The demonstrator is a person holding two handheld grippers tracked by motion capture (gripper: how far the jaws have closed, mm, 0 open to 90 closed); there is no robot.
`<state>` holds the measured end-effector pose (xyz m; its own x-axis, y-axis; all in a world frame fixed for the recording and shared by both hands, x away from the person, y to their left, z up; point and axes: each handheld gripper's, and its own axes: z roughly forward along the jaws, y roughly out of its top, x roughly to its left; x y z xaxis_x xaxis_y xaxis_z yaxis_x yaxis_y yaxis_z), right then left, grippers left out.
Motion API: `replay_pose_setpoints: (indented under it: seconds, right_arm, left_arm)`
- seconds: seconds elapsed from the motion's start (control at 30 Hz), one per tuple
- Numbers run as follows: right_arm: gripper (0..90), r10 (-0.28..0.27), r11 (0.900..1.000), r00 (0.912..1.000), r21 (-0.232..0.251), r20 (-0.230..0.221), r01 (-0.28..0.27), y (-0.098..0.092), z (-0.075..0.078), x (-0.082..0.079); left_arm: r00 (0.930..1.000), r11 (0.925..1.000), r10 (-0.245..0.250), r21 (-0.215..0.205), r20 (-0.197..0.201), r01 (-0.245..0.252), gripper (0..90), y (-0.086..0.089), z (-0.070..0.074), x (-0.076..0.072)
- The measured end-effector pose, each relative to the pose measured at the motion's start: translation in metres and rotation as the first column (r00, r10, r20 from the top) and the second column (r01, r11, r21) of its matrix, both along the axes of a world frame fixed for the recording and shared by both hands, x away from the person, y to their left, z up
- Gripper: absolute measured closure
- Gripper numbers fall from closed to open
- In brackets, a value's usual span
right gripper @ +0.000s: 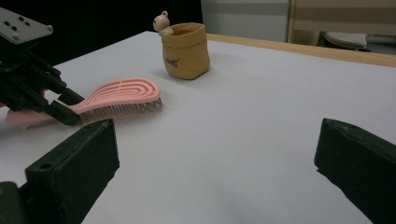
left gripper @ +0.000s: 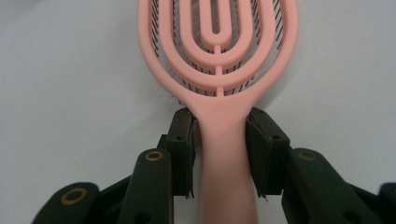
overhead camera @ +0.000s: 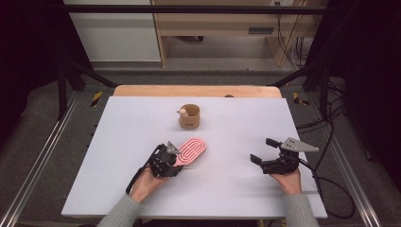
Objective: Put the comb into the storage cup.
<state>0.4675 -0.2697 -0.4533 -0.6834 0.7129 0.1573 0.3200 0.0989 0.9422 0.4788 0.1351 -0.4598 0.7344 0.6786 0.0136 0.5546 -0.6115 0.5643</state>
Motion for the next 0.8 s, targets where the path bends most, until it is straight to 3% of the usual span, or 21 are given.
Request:
replay_pose_setpoints:
  seconds: [0.33, 0.8]
  right_arm:
    - [0.4, 0.000, 1.000, 1.0000, 0.002, -0.001, 0.000, 0.0000, 0.0000, 0.0001]
    - [0.5, 0.001, 1.000, 1.0000, 0.003, -0.001, -0.001, 0.0002, 0.0000, 0.0001]
  left_arm:
    - [0.9999, 1.0000, 0.003, 0.006, 0.013, -0.003, 66.3, -0.0003, -0.0002, -0.0006]
    - [0.9995, 0.9997, -0.007, -0.025, 0.030, 0.008, 67.6, 0.0023, 0.0048, -0.0037]
